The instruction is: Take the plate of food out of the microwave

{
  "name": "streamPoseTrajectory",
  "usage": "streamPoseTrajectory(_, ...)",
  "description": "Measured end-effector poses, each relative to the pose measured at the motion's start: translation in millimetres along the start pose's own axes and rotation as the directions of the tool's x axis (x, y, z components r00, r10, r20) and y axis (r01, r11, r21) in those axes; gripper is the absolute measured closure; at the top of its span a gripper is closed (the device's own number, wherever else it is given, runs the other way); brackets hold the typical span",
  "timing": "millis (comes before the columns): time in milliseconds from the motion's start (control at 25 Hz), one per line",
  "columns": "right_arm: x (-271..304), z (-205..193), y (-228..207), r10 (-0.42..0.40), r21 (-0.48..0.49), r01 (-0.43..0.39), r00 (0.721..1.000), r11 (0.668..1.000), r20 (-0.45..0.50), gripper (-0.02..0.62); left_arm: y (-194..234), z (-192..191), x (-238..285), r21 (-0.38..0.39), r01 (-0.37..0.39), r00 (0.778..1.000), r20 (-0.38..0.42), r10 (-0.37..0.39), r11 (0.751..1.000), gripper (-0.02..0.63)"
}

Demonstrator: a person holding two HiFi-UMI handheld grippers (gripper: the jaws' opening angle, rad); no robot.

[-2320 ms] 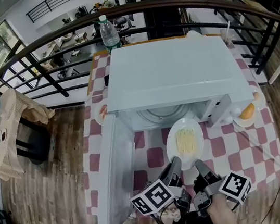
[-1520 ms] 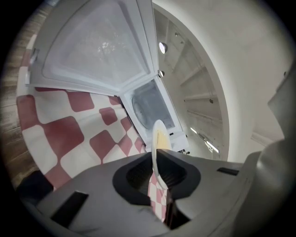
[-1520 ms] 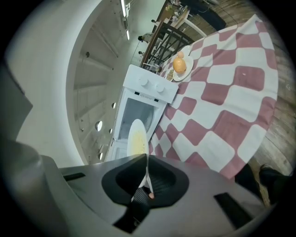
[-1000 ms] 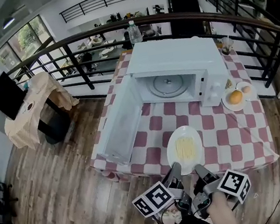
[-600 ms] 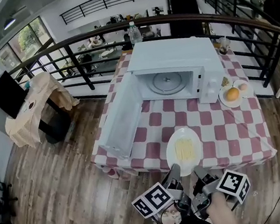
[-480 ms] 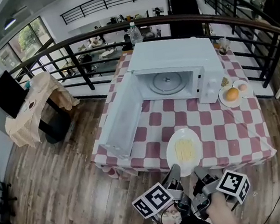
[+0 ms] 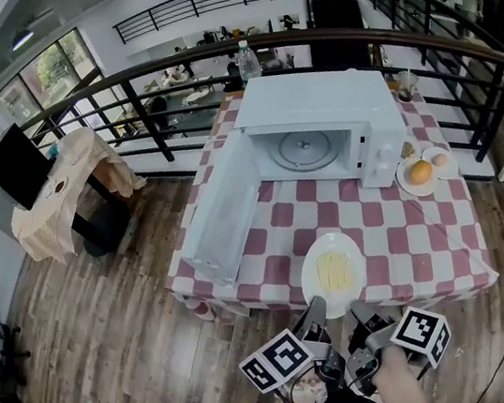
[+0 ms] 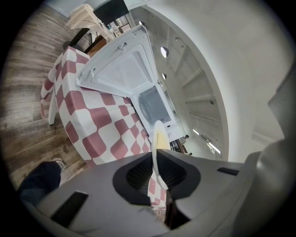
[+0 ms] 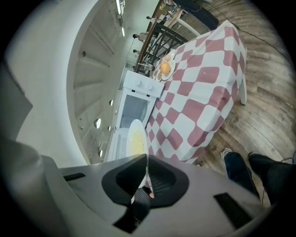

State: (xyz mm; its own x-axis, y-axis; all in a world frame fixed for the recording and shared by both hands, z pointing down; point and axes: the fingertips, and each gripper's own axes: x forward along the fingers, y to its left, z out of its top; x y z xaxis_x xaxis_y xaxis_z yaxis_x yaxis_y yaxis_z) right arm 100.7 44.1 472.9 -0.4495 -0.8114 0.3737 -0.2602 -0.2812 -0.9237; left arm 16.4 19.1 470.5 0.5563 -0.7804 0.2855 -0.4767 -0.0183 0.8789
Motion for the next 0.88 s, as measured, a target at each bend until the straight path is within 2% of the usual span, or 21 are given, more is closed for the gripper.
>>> streamPoseTrajectory(480,8,11,0,-0.008,0.006,0.008,1.0,1.0,0.002,0.58,1,2,14,-0.016,-0.003,1.0,0.002,0.003,1.0,0.551)
streamPoseTrajectory(880,41,28,5,-0.013,0.006,0.013,1.0,1.0,0.002,0.58,7,24,43,-0.003,0.001,1.0,-0.001,-0.001,1.0,0.549)
